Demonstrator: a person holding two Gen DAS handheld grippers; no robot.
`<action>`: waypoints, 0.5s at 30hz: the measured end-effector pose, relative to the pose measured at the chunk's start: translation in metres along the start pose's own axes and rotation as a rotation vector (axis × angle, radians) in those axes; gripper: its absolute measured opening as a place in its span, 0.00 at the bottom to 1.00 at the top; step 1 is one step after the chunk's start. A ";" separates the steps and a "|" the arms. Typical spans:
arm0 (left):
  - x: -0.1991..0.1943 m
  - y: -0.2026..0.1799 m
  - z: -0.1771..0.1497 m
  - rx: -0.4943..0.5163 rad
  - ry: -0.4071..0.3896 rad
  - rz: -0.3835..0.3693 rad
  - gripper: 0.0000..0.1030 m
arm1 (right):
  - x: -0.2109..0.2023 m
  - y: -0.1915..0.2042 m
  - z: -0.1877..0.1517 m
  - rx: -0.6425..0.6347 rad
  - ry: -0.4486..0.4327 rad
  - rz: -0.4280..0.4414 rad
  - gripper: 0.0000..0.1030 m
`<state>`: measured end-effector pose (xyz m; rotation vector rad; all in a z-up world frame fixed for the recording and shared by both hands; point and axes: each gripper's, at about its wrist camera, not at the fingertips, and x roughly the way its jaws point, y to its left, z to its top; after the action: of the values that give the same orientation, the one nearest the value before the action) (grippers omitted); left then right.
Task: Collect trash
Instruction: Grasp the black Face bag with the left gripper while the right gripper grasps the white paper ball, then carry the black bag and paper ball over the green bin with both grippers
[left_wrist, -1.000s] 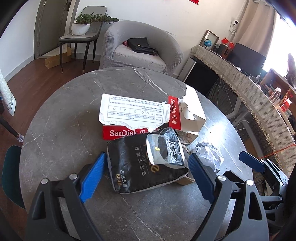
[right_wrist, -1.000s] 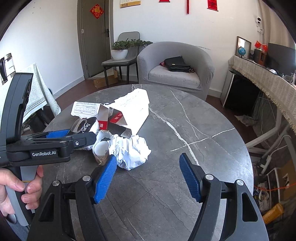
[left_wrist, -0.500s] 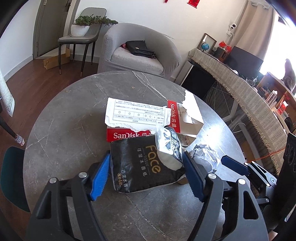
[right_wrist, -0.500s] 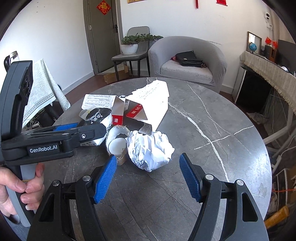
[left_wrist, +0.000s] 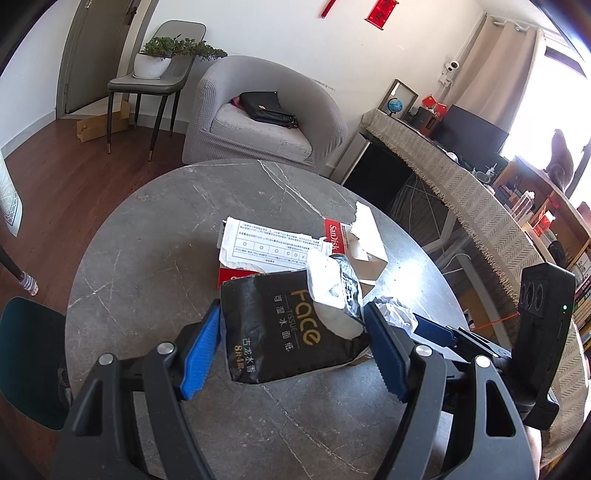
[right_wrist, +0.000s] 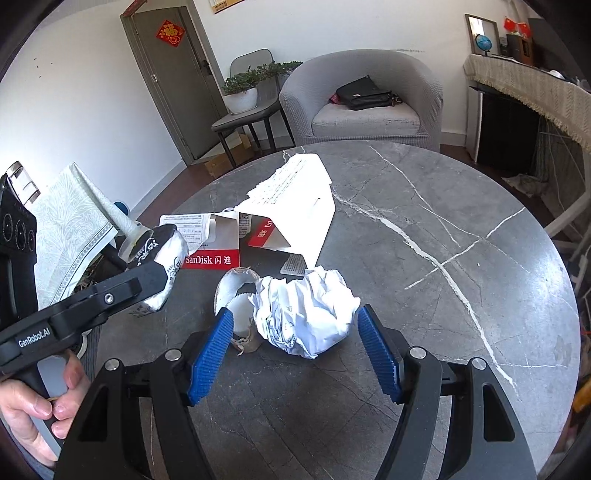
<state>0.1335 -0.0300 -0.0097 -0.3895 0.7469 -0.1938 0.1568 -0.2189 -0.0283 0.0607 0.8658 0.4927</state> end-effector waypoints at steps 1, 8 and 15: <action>-0.002 0.000 0.000 0.005 -0.004 -0.001 0.74 | 0.002 0.000 0.000 0.006 0.007 -0.017 0.61; -0.017 0.005 0.003 0.078 -0.041 0.037 0.75 | -0.004 0.009 0.003 0.013 -0.030 -0.028 0.49; -0.034 0.027 0.009 0.083 -0.070 0.079 0.74 | -0.010 0.028 0.012 0.008 -0.077 0.034 0.49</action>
<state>0.1165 0.0076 0.0066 -0.2863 0.6822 -0.1356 0.1493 -0.1970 -0.0061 0.1006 0.7927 0.5154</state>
